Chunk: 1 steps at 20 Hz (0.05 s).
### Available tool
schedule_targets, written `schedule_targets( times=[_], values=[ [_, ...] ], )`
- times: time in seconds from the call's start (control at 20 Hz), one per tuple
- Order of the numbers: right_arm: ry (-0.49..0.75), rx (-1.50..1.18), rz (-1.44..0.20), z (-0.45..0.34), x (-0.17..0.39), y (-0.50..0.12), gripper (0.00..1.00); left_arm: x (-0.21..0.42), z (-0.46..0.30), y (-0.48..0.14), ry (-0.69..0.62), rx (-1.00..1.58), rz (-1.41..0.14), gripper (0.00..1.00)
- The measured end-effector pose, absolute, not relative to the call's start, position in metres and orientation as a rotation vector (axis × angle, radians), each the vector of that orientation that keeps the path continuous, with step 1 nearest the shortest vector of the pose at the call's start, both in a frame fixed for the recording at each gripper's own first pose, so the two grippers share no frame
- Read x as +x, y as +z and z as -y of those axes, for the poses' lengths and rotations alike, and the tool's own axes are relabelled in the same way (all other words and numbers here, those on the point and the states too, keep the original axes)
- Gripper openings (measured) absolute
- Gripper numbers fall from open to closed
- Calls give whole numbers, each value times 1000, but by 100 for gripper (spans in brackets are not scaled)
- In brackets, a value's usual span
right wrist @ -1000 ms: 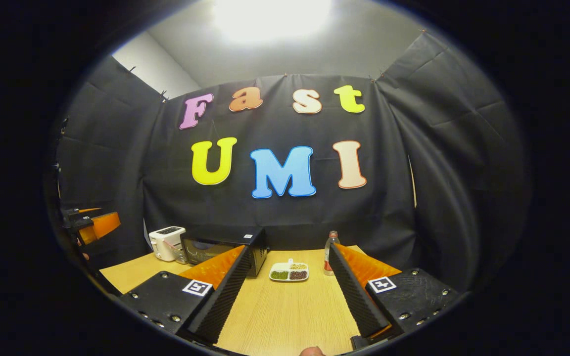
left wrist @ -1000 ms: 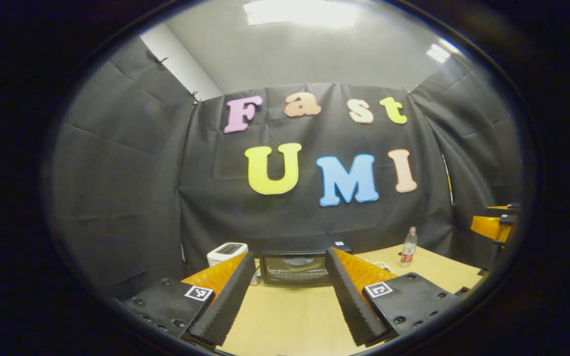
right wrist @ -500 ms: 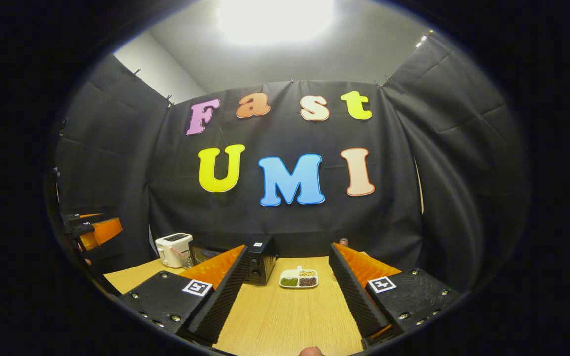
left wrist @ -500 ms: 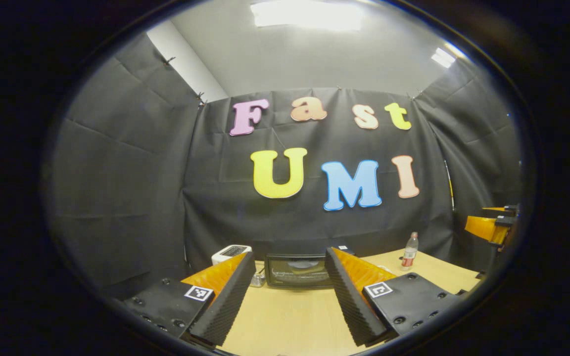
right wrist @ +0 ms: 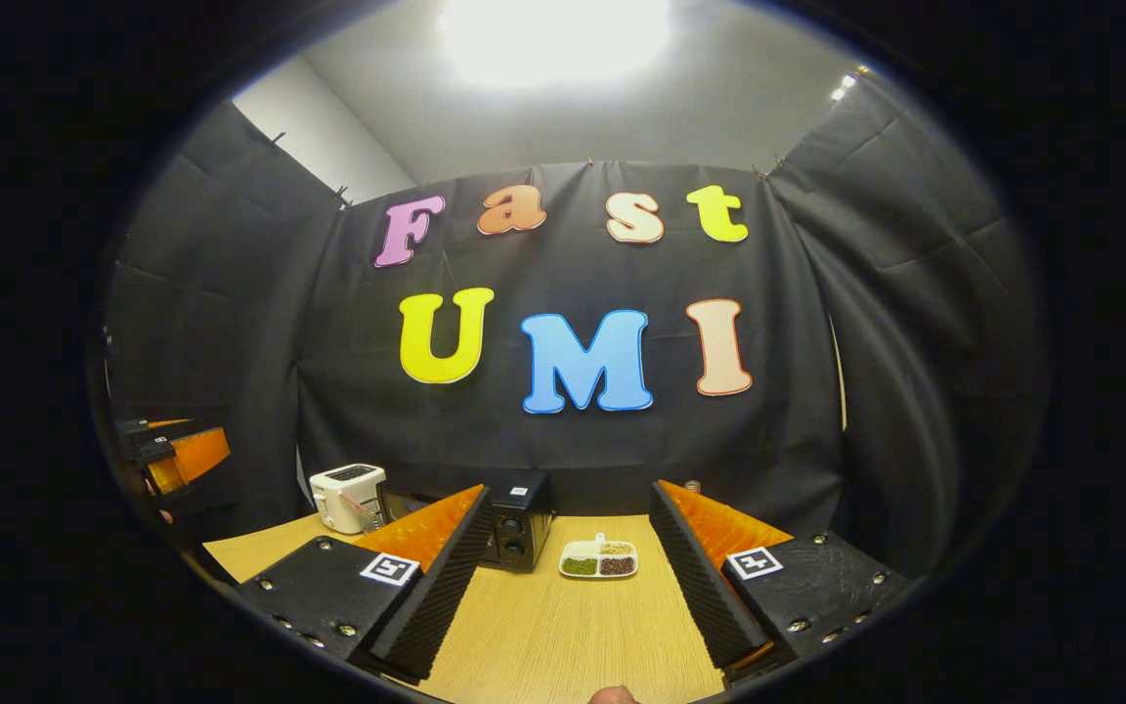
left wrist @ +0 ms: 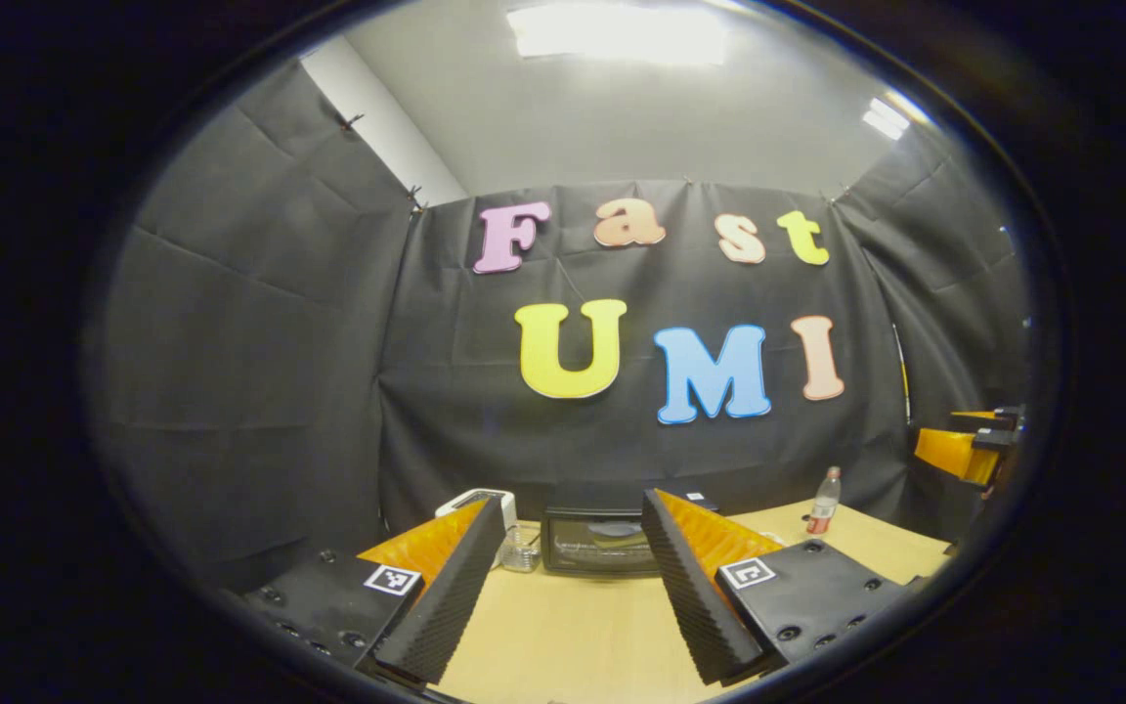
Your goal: Open the electric oven with the left hand, put the food in, and close the electric oven.
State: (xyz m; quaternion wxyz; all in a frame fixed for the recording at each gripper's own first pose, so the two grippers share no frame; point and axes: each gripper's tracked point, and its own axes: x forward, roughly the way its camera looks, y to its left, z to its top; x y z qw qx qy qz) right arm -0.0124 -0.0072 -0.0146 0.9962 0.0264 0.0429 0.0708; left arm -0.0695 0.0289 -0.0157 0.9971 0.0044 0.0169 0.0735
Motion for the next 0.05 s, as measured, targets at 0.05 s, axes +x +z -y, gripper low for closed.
schedule_targets(
  times=[0.05],
  values=[
    [142, 56, -87, 6, -12, -15, 99, -70, -30, -14, 146, 6, -34, 100]
  ],
)
